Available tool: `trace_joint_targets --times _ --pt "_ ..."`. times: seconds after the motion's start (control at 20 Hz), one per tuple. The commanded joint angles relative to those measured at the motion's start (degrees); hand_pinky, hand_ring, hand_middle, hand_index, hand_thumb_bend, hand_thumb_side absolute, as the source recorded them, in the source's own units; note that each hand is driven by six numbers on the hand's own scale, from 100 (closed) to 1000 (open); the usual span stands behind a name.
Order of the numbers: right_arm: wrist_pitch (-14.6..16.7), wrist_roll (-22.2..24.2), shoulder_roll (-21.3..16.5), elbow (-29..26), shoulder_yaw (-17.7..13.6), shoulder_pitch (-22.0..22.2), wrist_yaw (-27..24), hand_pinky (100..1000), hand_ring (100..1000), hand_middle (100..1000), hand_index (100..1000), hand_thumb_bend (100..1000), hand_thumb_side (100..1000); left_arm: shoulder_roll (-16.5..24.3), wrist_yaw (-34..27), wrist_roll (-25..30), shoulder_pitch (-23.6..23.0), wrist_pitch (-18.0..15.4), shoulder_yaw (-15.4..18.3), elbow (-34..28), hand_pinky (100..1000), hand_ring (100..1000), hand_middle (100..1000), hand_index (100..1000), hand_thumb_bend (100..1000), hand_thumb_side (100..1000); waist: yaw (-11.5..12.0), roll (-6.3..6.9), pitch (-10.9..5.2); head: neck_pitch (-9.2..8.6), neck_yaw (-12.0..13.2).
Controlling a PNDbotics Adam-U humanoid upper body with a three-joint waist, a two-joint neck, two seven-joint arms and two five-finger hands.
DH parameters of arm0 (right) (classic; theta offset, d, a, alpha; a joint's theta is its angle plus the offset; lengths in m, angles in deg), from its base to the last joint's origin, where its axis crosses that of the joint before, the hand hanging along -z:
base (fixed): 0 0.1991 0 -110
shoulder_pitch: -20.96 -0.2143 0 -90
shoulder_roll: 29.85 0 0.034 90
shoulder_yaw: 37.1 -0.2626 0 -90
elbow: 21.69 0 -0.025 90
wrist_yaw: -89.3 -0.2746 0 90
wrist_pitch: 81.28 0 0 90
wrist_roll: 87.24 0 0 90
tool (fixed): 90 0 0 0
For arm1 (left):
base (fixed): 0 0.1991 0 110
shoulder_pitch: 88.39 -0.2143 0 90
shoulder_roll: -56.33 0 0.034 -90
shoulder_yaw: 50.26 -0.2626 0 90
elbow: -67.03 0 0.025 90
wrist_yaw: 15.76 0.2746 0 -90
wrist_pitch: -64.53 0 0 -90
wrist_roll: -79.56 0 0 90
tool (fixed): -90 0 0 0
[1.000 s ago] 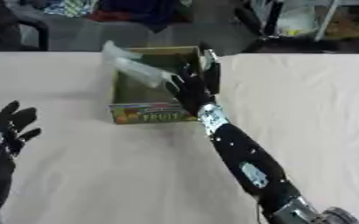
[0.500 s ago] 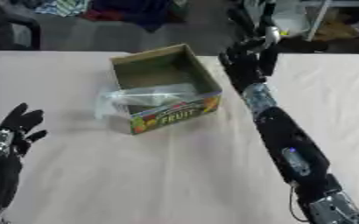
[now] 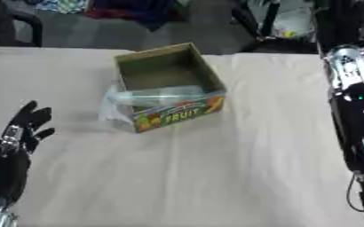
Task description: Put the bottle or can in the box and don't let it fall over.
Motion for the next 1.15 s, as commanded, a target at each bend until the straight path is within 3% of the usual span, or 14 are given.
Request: trace_joint_targets --times 0.05,0.3,0.6,0.75,0.95,1.15 --pt "2.40 -1.15 -3.89 -6.26 -1.58 2.51 7.72 395 187 253 1000 201 583 1.30 0.22 -0.37 0.25 -0.06 0.61 -0.64 880 937 839 992 100 999 -0.42 -0.08 -0.83 0.16 0.86" --pt "4.60 -4.16 -5.60 -14.64 -2.69 11.82 28.85 571 287 410 1000 104 611 1.56 0.49 -0.79 -0.11 -0.06 1.04 -0.65 881 938 839 992 100 1000 -1.98 -0.49 -0.65 0.69 2.31" --pt "2.72 -8.10 -3.50 -22.17 0.19 23.39 48.34 713 437 606 1000 100 625 1.69 0.88 -0.90 -0.52 -0.01 1.10 -0.53 881 939 840 992 100 1000 -3.47 -0.59 -0.59 1.40 3.78" --pt "2.00 -8.68 -1.44 -23.90 1.65 27.87 54.44 797 527 752 1000 100 602 1.77 0.93 -0.89 -0.71 -0.11 1.10 -0.56 881 939 840 992 100 1000 -3.98 -0.37 -0.75 1.57 4.21" --pt "0.90 -8.92 2.65 -22.87 3.45 31.67 60.15 935 719 953 1000 100 554 1.58 0.97 -0.70 -0.99 -0.05 0.88 -0.22 882 940 841 992 100 1000 -4.53 -0.22 -1.14 2.15 4.55" --pt "0.04 -7.60 7.29 -21.36 4.11 33.84 63.60 997 808 1000 1000 100 543 1.57 1.11 -0.49 -1.47 -0.18 0.79 -0.05 882 941 842 991 100 1000 -5.07 0.21 -1.50 2.14 4.91"
